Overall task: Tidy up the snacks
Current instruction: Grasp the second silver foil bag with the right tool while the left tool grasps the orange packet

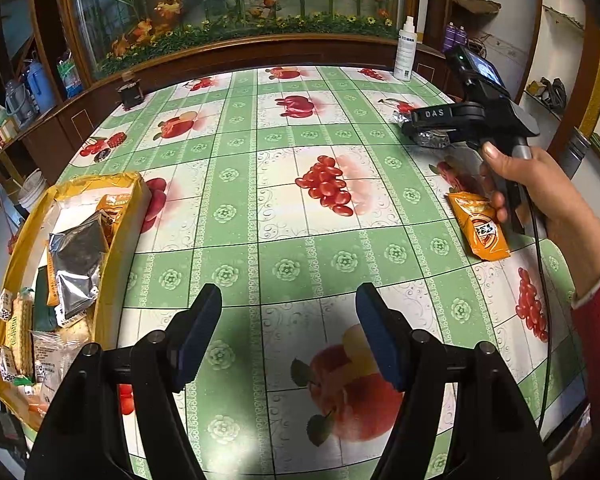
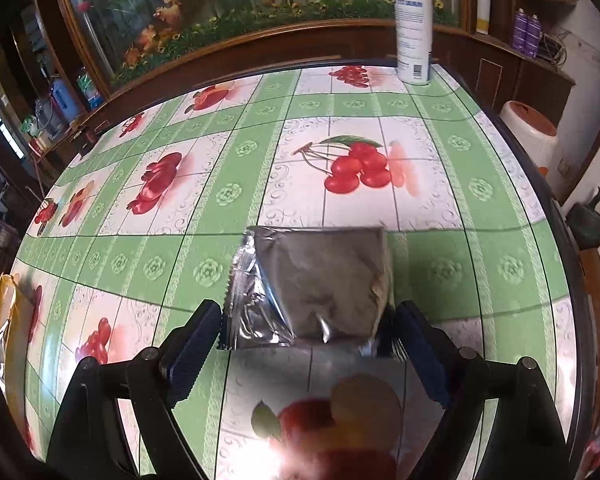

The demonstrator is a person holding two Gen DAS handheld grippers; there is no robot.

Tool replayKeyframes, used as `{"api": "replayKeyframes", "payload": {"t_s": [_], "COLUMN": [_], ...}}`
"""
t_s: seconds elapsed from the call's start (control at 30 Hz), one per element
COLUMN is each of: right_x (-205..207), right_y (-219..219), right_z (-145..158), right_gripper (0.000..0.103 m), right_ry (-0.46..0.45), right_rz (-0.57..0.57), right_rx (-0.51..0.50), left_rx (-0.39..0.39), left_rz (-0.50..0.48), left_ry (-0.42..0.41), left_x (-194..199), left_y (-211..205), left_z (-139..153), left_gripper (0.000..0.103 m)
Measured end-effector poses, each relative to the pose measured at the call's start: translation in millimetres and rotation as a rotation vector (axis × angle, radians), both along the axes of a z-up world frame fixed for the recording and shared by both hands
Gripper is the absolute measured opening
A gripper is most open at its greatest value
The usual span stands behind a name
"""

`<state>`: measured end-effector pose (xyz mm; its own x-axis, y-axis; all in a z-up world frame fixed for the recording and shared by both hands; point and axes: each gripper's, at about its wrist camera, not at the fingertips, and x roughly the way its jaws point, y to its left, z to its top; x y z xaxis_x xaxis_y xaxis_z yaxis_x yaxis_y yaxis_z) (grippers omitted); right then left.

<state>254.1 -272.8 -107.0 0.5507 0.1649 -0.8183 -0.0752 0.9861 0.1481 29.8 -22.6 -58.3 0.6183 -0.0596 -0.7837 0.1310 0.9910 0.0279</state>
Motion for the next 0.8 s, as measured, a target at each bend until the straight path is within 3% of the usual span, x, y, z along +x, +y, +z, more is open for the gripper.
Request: {"api": "replayKeyframes", "payload": {"t_s": [0.17, 0.27, 0.33, 0.5, 0.8], "right_x": [13.3, 5.5, -6.4, -63.2, -156.8], "right_y": [-2.3, -4.3, -9.1, -20.5, -67.0], "right_z": [-2.3, 1.5, 9.5, 45.2, 109.9], "right_gripper": [0.09, 0.07, 0.067, 0.067, 0.066], "right_ry": [0.023, -0.006, -0.035, -0.157, -0.336], "right_rz": [0.002, -0.002, -0.003, 0.014, -0.009], "right_rx": [-0.011, 0.0, 0.041, 0.11, 0.213], "left_rx": [-0.03, -0.06, -0.089, -0.134, -0.086], "left_rz": [-0.034, -0.066, -0.095, -0.143, -0.137], "left_ry": [0.021, 0.021, 0.04, 0.087, 0.064], "left_x": [5.2, 9.2, 14.2, 30.3, 54.8], "left_y": [-15.9, -34.5, -50.5, -98.1, -171.9], "left_z": [1.1, 3.9, 2.8, -7.1, -18.4], "left_gripper": [0.069, 0.069, 0.069, 0.069, 0.069]}}
